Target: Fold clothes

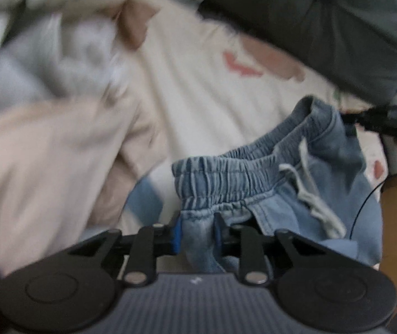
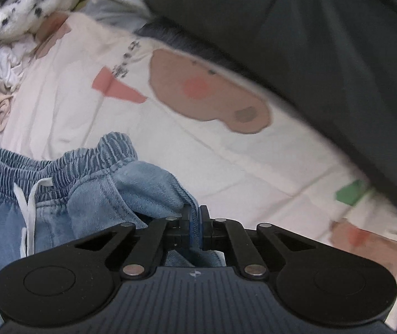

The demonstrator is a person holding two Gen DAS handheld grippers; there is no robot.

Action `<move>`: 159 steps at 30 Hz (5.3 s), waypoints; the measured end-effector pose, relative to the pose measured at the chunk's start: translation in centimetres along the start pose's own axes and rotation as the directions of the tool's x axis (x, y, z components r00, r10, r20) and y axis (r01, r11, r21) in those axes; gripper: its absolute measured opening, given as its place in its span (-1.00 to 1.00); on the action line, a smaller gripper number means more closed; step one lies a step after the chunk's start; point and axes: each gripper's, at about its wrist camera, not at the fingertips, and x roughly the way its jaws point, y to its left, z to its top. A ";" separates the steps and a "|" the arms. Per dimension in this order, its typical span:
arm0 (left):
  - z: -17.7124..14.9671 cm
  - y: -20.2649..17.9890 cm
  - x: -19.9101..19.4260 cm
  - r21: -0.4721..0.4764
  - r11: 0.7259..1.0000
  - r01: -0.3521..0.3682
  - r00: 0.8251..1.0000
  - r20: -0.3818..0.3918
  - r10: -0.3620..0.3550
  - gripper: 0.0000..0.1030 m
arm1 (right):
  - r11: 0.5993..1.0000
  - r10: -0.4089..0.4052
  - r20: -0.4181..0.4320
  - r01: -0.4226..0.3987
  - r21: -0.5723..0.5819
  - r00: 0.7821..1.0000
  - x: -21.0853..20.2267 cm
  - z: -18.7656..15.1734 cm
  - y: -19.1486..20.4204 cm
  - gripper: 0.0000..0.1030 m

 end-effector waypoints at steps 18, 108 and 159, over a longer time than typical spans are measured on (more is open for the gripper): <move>13.5 -9.1 8.4 0.281 0.960 0.019 0.988 0.142 -0.061 -0.57 | 0.950 -0.286 0.076 0.272 0.150 0.955 -4.1 -2.0 -8.2 -0.97; 15.7 -8.4 12.3 0.190 0.982 0.017 0.979 0.198 -0.055 -0.59 | 0.971 -0.222 0.126 0.207 0.116 0.967 0.7 -0.4 -10.1 -0.92; 23.1 -10.5 14.3 0.208 0.978 -0.020 0.969 0.246 -0.033 -0.29 | 0.938 -0.209 0.177 0.146 0.315 0.962 1.9 0.3 -14.7 -0.13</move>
